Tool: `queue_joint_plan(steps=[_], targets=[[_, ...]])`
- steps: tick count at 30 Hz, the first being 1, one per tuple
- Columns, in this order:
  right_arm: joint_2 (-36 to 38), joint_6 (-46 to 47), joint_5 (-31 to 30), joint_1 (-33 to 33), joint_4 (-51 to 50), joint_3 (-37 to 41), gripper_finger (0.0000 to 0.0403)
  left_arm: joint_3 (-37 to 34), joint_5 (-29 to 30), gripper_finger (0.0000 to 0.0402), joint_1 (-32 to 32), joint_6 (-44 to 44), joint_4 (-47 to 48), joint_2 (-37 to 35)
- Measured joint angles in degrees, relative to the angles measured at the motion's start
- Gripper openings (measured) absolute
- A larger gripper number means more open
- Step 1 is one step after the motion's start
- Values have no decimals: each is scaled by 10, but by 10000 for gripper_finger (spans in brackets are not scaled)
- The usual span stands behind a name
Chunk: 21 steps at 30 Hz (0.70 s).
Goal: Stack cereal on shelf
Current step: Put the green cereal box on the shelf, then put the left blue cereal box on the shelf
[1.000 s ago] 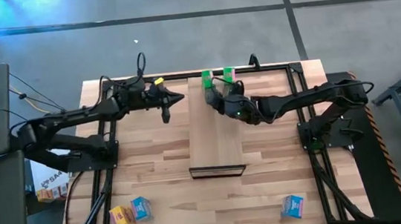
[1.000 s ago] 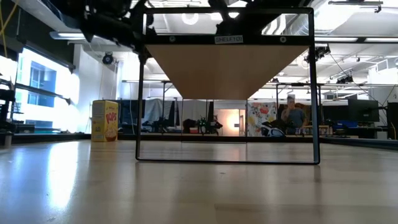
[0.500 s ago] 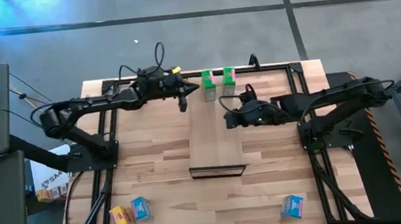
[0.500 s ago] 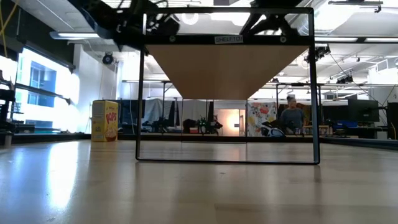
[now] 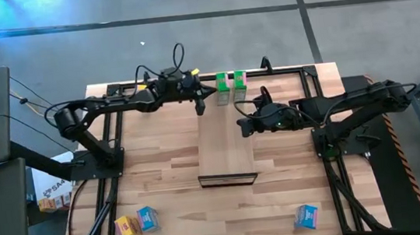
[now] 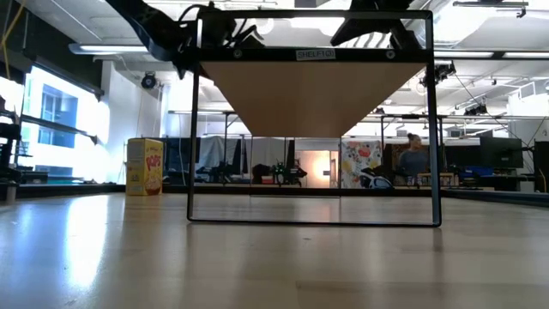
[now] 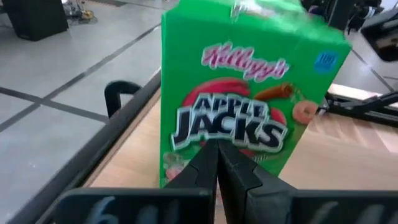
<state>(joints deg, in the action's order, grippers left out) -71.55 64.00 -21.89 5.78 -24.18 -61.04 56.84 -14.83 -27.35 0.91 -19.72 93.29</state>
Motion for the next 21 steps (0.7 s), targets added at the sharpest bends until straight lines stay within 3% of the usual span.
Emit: queue_joint_plan(steps=[9,17,21], targets=[[16,-49,29,0,-2,0,0,0,0,0,-9,-4,35,-31],[108,-103,59,17,-87,0,0,-1,1,0,-17,6,230,-176],[145,-103,49,31,-149,0,0,-35,6,0,34,56,212,-249]])
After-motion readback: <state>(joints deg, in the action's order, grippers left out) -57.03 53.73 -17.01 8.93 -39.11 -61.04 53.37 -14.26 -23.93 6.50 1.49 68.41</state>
